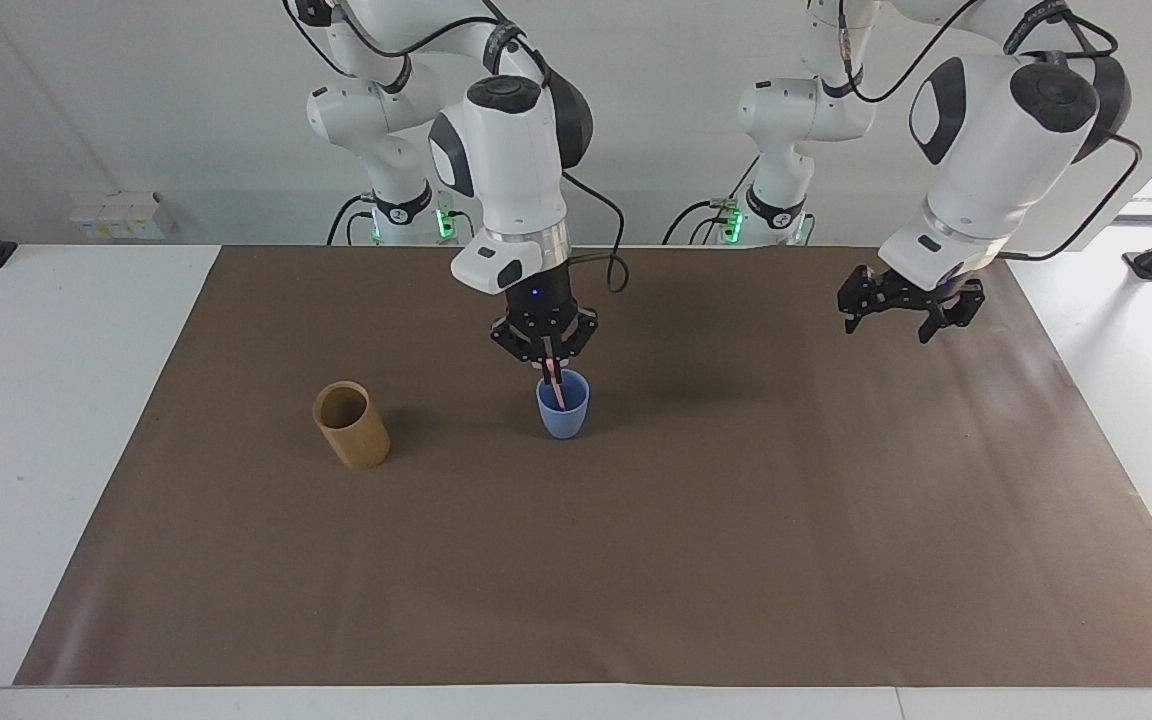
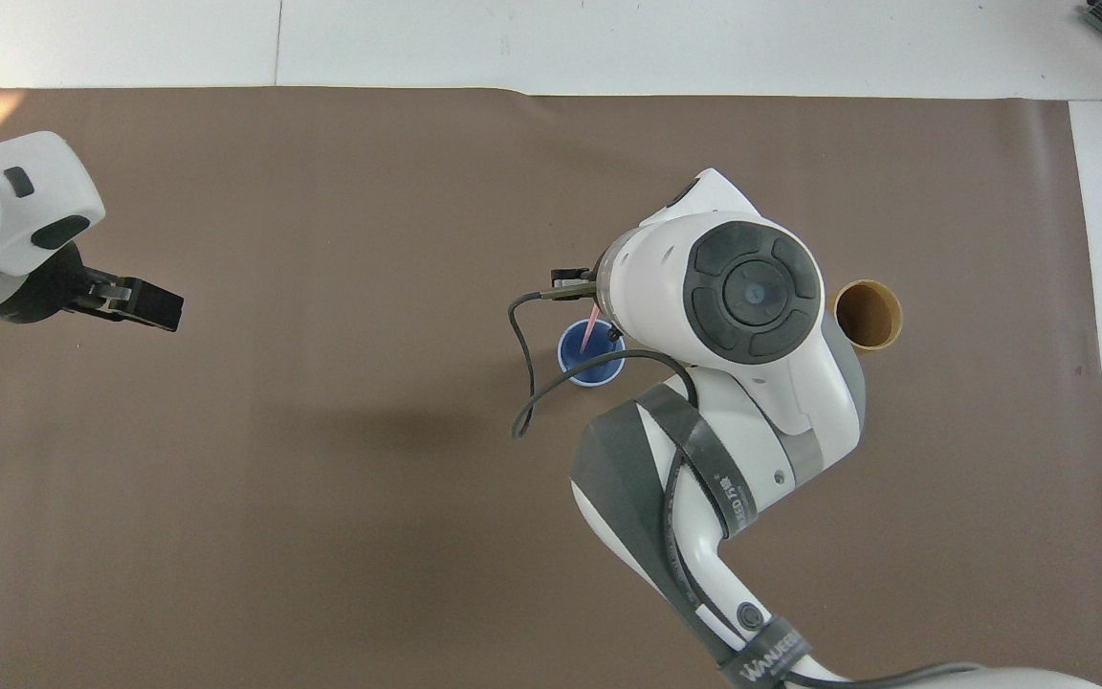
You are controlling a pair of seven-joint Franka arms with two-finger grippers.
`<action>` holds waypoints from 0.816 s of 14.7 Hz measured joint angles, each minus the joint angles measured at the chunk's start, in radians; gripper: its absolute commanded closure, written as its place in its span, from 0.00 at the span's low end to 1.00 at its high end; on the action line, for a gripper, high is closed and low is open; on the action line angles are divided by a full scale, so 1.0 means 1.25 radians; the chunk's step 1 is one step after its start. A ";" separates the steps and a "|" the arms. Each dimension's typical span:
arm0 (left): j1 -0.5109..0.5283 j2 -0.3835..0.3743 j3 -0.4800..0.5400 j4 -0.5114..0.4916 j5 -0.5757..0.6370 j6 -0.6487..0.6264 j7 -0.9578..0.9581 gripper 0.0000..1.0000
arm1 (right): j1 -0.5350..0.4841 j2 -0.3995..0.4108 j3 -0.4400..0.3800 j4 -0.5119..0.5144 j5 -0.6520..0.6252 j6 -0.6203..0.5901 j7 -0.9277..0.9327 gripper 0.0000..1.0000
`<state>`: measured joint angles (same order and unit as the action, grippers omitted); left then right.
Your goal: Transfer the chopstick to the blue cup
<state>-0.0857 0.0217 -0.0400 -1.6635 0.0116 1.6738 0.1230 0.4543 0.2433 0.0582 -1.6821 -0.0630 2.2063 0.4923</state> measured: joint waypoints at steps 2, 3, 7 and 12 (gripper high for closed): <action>0.009 -0.025 0.002 0.012 0.000 -0.029 0.008 0.00 | 0.004 0.000 0.001 -0.022 0.000 0.001 0.000 0.65; 0.010 -0.033 0.002 0.028 -0.001 -0.052 0.008 0.00 | 0.005 -0.002 0.001 -0.030 0.000 0.001 0.000 0.56; 0.010 -0.041 -0.001 0.115 -0.003 -0.151 0.008 0.00 | 0.005 -0.009 0.001 -0.035 0.000 0.003 0.000 0.15; 0.010 -0.056 0.000 0.125 -0.008 -0.174 0.004 0.00 | 0.001 -0.011 -0.002 -0.027 0.000 0.006 0.000 0.00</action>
<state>-0.0732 -0.0478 -0.0403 -1.5073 0.0011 1.4565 0.1284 0.4556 0.2296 0.0560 -1.7157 -0.0626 2.2133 0.4924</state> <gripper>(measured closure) 0.000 0.546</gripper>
